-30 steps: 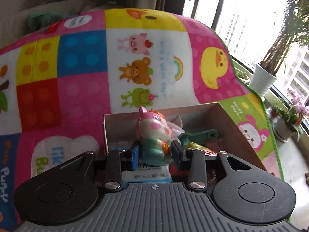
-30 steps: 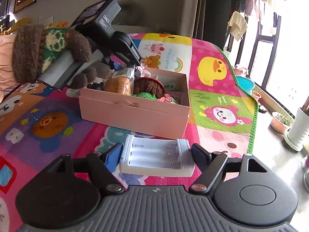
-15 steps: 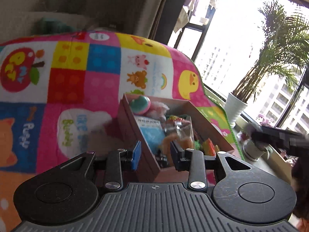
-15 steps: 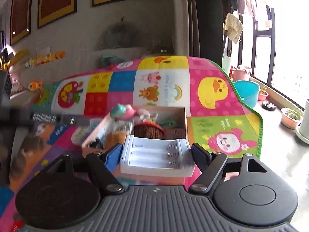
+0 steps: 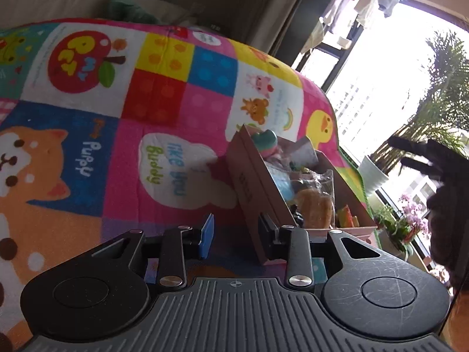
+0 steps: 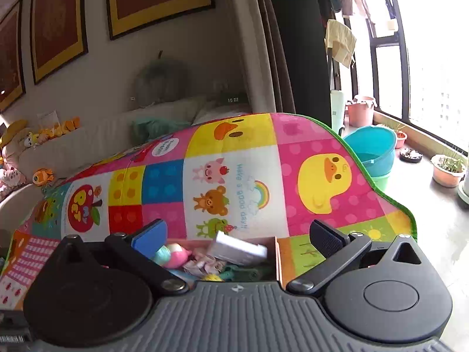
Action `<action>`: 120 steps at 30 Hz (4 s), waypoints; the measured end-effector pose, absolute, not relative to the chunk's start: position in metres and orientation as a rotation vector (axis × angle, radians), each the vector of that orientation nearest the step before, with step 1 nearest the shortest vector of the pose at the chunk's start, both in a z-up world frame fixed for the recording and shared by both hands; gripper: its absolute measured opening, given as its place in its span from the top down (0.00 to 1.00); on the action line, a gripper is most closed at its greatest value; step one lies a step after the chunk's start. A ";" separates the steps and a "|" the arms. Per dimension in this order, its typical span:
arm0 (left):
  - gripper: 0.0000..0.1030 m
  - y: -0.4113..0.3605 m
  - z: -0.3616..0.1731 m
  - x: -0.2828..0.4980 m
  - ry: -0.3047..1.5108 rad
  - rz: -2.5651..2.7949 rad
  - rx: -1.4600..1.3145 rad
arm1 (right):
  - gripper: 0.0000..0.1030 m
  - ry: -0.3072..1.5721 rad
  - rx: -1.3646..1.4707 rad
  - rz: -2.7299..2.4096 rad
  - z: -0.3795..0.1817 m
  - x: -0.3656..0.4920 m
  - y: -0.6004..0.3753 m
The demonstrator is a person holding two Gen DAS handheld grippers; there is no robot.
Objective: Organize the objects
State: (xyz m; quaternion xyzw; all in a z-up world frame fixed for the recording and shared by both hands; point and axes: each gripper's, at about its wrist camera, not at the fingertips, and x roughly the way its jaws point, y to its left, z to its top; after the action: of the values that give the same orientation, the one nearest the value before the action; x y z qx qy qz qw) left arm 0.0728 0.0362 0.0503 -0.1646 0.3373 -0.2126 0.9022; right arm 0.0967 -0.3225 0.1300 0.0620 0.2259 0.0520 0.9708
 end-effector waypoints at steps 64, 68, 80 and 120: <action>0.03 0.054 0.035 -0.004 0.585 -0.129 -0.141 | 0.00 0.743 -0.001 0.164 0.001 -0.002 -0.183; 0.03 0.038 -0.002 -0.021 0.653 -0.080 -0.090 | 0.00 0.773 0.011 0.168 -0.012 -0.015 -0.184; 0.03 0.013 -0.018 -0.008 0.689 0.004 0.007 | 0.00 0.721 0.024 -0.001 -0.020 0.019 -0.182; 0.02 0.011 -0.017 -0.006 0.691 0.008 0.010 | 0.00 0.698 -0.008 0.037 -0.022 0.022 -0.173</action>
State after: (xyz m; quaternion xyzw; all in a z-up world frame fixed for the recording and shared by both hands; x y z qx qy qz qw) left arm -0.0060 0.0110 -0.0175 0.0050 0.3386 0.0040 0.9409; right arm 0.0224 -0.1729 -0.0221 -0.0038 0.3421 0.0181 0.9395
